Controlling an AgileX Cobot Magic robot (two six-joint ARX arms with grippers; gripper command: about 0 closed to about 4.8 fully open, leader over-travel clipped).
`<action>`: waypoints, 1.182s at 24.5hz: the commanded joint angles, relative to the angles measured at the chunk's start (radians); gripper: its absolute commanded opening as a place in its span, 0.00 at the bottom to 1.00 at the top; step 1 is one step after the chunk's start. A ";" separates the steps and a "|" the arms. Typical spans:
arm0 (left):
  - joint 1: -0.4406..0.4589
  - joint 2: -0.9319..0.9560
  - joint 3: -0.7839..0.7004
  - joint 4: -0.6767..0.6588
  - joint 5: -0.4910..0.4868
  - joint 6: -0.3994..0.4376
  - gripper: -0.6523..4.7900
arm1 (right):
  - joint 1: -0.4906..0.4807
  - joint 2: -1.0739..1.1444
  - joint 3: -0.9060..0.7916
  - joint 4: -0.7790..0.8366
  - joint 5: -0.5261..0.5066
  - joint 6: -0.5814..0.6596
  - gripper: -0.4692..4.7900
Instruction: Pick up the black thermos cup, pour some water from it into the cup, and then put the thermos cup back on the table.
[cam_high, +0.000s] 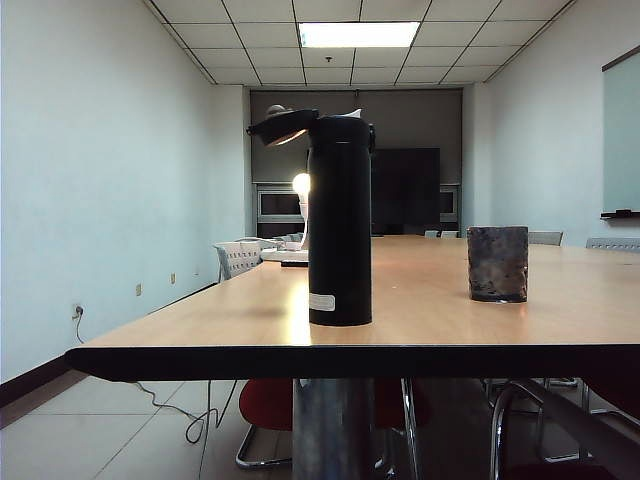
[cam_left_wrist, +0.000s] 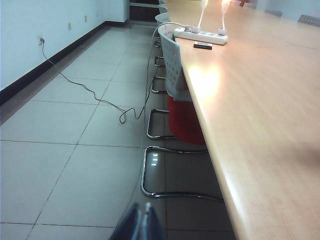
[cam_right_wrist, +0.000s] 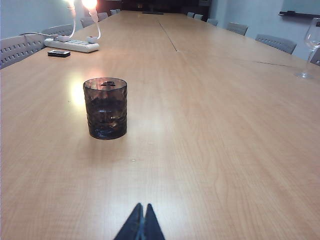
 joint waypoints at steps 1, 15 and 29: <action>-0.002 0.001 0.000 0.015 0.005 0.001 0.15 | 0.000 0.000 -0.003 0.011 -0.002 0.002 0.09; -0.002 0.013 0.073 0.035 0.005 -0.122 0.11 | -0.001 0.000 0.113 -0.031 0.015 0.108 0.09; -0.090 0.530 0.316 0.269 0.254 -0.107 0.11 | 0.000 0.192 0.382 -0.155 -0.068 0.106 0.09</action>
